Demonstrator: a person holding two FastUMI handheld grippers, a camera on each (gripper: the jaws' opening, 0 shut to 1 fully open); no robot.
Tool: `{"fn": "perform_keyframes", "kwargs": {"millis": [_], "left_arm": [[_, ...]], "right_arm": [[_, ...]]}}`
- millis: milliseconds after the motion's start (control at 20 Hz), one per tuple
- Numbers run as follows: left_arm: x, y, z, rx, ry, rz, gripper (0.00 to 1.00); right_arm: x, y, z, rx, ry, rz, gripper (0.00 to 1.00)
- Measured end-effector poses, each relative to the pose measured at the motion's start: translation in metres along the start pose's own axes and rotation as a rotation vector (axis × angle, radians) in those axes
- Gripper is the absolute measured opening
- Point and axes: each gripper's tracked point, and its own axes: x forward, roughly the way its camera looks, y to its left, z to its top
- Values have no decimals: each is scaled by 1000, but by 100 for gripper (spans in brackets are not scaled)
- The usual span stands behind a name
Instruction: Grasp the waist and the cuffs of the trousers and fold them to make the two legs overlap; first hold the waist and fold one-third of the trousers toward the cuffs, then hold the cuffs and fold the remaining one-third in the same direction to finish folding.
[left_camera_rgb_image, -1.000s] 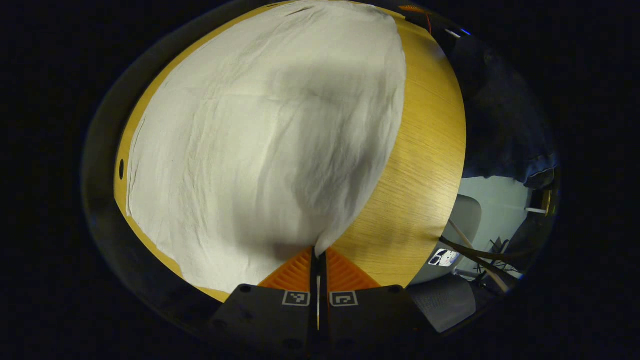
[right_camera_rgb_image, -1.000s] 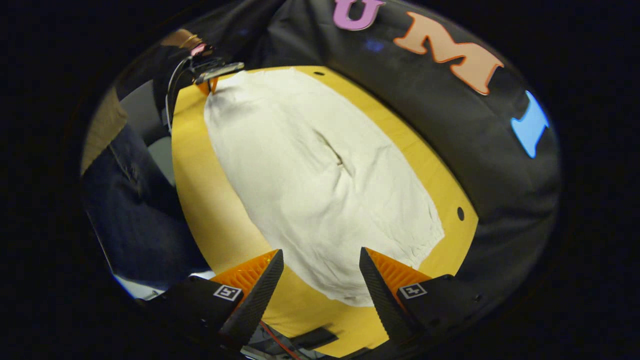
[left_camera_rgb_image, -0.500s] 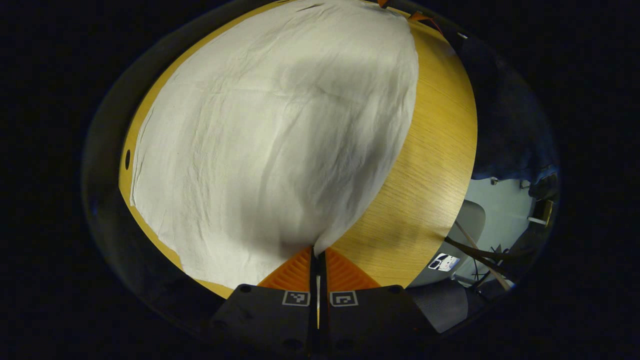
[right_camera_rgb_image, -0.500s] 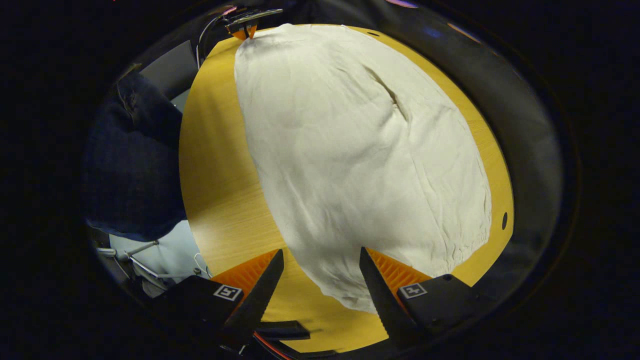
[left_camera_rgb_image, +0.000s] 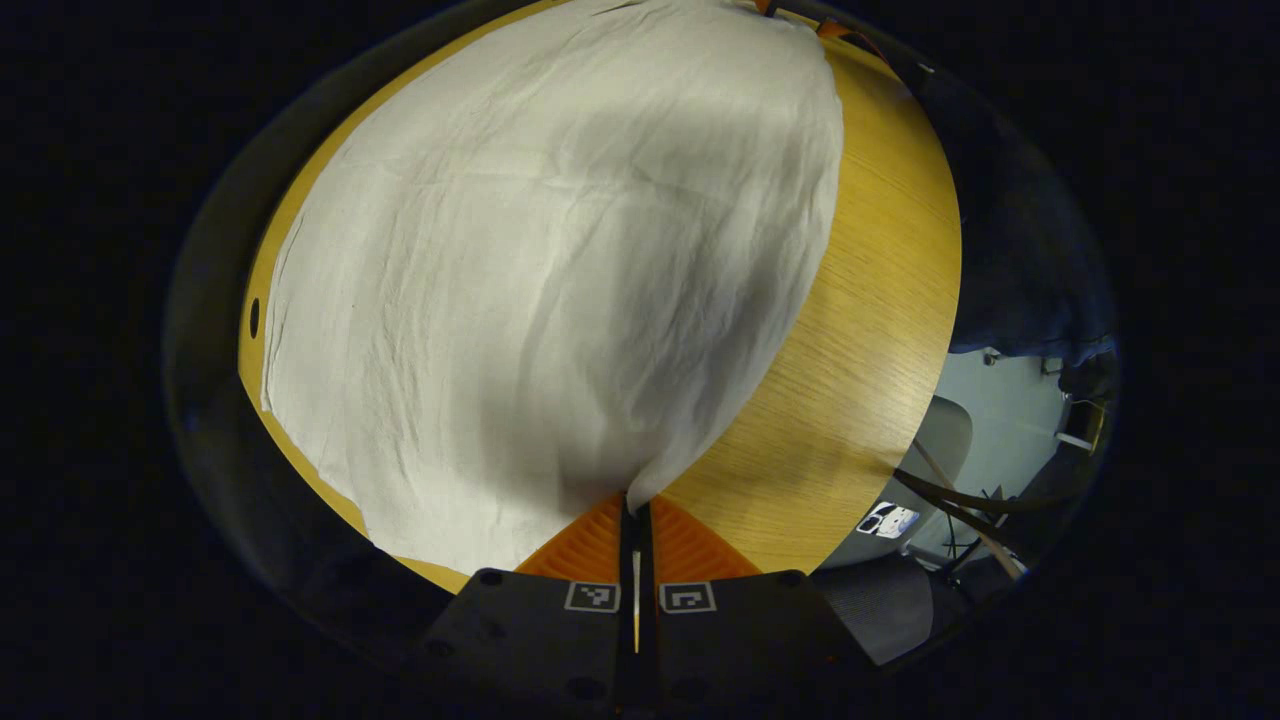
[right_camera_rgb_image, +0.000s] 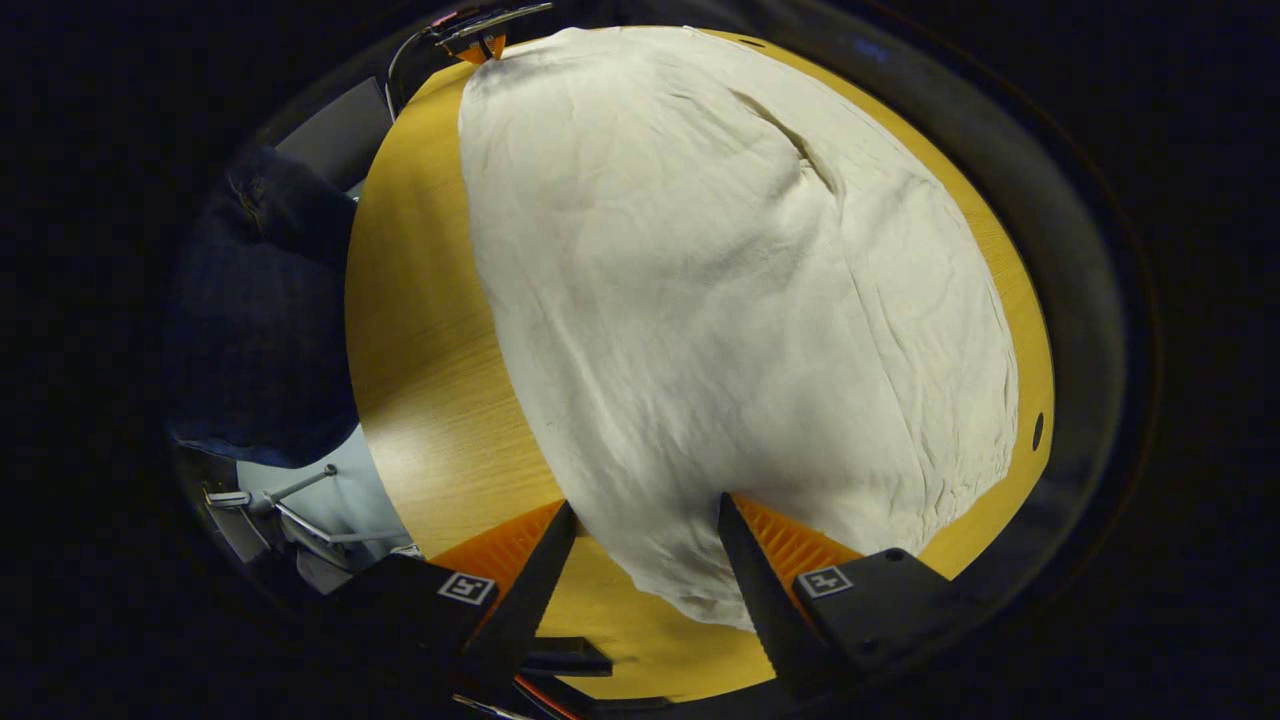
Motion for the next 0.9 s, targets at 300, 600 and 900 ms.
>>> {"fn": "perform_keyframes", "kwargs": {"millis": [300,600,900], "left_arm": [[-2,1,0,-2,-7,-8,0],[0,-1,1,-14,-62,8,0],[-1,2,4,-91,-155,68,0]], "right_arm": [[-2,-18,-2,59,53,-55,33],[-3,-18,-1,114,60,-132,11],[-11,-20,0,300,46,-198,6]]}}
